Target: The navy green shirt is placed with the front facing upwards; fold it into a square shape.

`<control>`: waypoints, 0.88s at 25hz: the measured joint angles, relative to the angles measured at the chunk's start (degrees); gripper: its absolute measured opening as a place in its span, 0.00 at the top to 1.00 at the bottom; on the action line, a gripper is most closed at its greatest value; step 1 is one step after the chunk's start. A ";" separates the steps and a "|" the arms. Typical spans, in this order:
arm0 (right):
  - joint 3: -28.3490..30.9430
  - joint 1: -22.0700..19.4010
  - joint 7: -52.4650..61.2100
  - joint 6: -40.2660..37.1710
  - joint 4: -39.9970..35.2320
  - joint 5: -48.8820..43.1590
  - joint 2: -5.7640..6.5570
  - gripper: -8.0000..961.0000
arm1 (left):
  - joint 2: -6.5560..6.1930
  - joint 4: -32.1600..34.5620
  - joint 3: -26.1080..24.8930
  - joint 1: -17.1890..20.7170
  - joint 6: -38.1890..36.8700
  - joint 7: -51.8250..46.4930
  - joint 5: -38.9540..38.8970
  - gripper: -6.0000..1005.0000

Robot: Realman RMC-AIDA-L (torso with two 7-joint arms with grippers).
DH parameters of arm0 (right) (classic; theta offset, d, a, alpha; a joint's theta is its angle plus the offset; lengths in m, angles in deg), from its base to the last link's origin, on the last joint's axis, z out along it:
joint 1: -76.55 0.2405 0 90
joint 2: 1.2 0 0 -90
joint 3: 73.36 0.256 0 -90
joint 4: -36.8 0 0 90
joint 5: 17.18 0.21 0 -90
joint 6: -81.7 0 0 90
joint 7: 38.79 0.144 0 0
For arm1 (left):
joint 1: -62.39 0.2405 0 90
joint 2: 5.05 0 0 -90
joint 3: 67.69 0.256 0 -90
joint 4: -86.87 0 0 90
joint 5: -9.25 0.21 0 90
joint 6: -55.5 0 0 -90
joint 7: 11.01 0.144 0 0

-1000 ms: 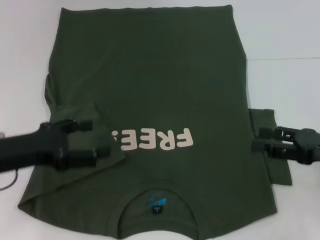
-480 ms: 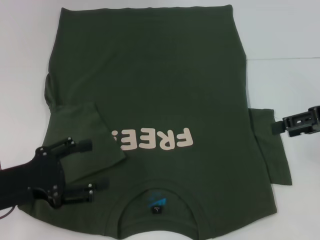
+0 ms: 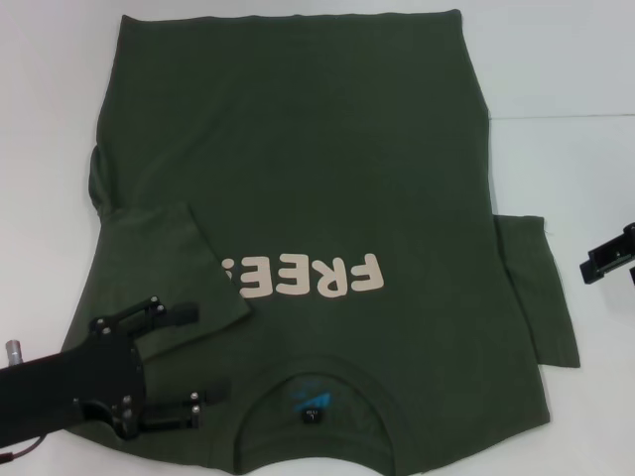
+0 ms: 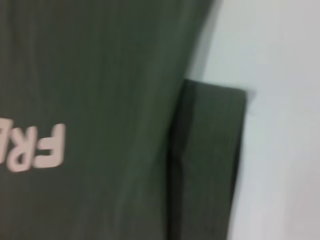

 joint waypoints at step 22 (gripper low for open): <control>-0.95 0.75 2.05 11.79 13.22 2.08 -0.23 0.19 | -0.18 -2.92 0.13 -0.98 0.96 1.21 -0.02 0.06</control>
